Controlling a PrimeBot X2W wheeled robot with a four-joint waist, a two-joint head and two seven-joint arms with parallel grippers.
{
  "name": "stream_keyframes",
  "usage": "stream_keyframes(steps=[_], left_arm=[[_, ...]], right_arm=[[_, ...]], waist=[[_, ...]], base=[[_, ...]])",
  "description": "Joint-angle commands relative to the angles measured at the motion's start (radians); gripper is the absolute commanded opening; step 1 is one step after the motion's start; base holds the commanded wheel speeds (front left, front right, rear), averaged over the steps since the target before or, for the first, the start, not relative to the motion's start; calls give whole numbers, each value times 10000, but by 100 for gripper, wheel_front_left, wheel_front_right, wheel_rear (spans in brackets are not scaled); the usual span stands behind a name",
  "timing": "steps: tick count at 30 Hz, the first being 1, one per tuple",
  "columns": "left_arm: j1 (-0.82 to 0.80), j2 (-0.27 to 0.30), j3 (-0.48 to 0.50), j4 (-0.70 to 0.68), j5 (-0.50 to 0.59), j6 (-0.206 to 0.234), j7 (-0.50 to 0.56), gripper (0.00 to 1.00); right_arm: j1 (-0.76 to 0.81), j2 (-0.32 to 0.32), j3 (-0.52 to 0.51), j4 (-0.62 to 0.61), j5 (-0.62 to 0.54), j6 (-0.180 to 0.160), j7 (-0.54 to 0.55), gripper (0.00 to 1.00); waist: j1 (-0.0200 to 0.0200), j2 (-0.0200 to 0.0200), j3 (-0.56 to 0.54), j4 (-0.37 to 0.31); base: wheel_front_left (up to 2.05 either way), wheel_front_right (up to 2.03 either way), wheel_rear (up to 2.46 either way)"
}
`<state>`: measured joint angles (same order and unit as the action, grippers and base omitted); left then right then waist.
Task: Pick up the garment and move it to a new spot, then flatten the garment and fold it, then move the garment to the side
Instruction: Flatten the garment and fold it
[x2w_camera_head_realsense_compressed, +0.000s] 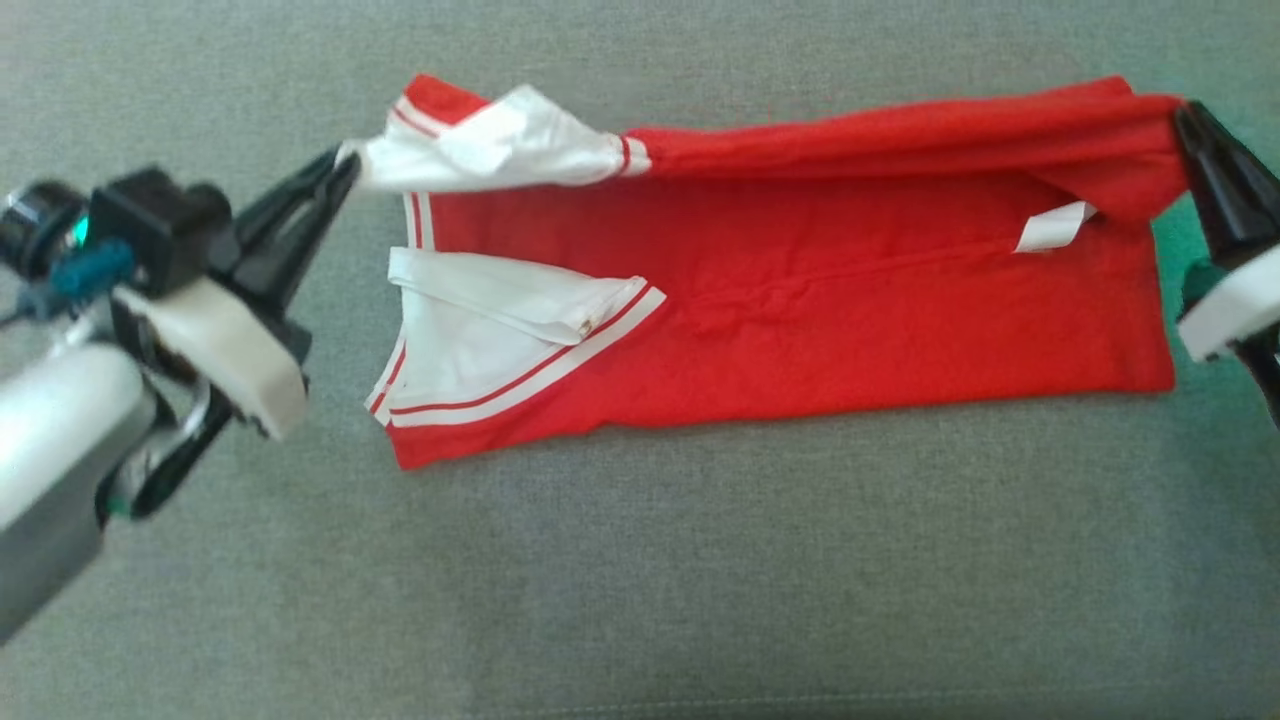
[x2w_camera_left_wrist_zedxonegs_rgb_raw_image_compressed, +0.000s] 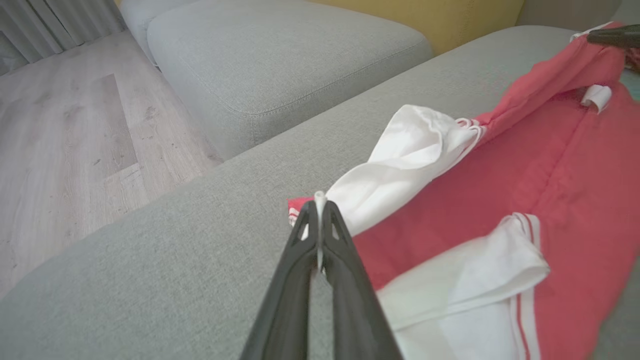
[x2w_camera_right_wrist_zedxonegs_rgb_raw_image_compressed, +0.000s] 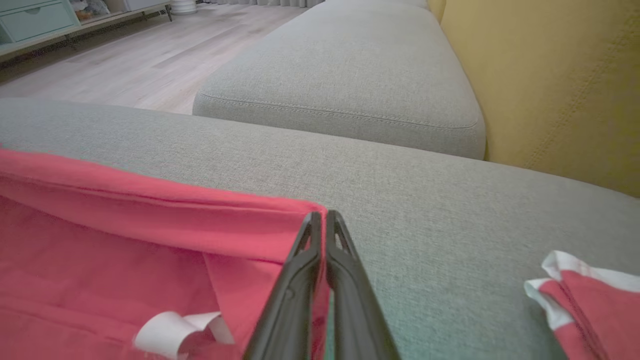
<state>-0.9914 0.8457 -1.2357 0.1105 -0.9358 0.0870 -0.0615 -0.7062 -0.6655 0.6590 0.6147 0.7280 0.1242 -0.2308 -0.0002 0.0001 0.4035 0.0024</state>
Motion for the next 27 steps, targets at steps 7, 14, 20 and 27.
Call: stream_keyframes(steps=[7, 14, 20, 27], left_arm=[[881, 1021, 188, -1799, -263, 1028, 52, 0], [1610, 653, 63, -1891, -316, 1609, -320, 43], [2211, 6, 191, -1318, -267, 2285, -1264, 100], [3494, -1062, 1180, -743, -83, 3434, -1982, 100]], right_arm=[[1559, -302, -1160, -805, -530, 65, -103, 0], [2638, 221, -2239, -1372, -919, 65, 323, 100], [3933, 646, -3385, -1837, -1150, 65, 429, 100], [5311, 1705, -4687, -2430, -1716, 65, 323, 100]], waist=[[2, -1, -116, 121], [2, -1, -81, 172], [2, -1, -451, 174], [2, -1, -1193, 63]], base=[[0, 0, 0], [0, 0, 0], [0, 0, 0], [0, 0, 0]])
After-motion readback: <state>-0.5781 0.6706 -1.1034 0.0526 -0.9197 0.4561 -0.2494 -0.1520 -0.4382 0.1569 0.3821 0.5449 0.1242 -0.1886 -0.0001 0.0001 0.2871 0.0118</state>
